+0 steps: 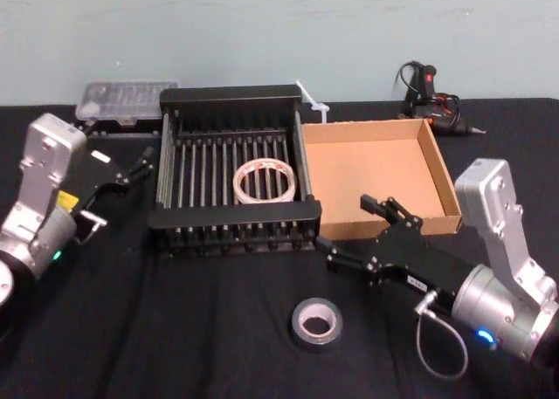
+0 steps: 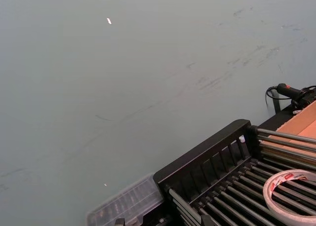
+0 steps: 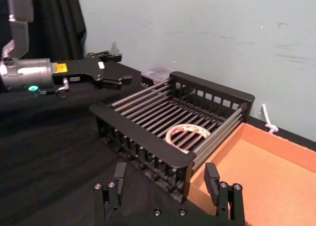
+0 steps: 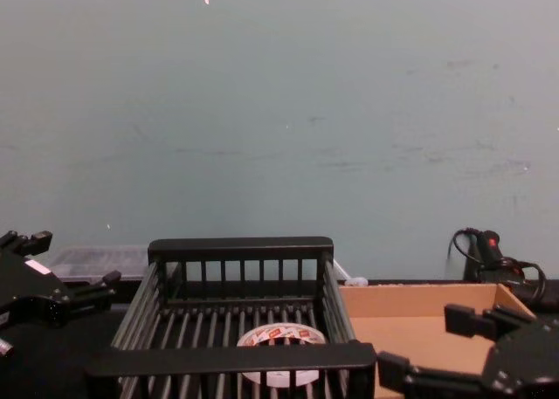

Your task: Pick up the white tape and place it into the black box , Pick up the silver tape and place it into the brown box.

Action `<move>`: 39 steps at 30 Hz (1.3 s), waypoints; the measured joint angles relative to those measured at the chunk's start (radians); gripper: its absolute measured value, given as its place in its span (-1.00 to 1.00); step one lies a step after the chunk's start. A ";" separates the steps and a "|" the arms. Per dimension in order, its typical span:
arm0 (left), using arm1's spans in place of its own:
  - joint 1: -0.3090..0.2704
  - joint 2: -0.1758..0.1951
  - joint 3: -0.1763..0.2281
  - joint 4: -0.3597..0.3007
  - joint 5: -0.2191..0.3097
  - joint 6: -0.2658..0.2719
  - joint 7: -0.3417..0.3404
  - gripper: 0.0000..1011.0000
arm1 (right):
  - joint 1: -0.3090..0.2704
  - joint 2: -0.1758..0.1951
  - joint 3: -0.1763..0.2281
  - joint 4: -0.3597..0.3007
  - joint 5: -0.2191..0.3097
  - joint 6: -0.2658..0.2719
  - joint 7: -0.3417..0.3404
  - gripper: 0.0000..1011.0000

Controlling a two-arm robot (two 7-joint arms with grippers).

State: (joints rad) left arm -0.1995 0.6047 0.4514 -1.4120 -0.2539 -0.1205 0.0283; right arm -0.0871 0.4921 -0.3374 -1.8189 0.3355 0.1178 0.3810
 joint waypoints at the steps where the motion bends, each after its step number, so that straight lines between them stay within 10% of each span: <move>1: 0.000 0.000 0.000 0.000 0.000 0.000 0.000 0.98 | -0.010 0.007 0.000 -0.010 -0.002 -0.001 0.000 0.98; 19: 0.000 0.000 0.000 0.000 0.000 0.000 0.000 0.98 | -0.081 0.071 -0.025 -0.072 -0.061 0.089 -0.002 0.98; 39: 0.000 0.000 0.000 0.000 0.000 0.000 0.000 0.98 | -0.006 0.028 -0.069 0.001 -0.094 0.207 0.003 0.98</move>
State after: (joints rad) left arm -0.1995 0.6047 0.4514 -1.4120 -0.2539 -0.1205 0.0283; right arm -0.0933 0.5199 -0.4068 -1.8177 0.2411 0.3248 0.3844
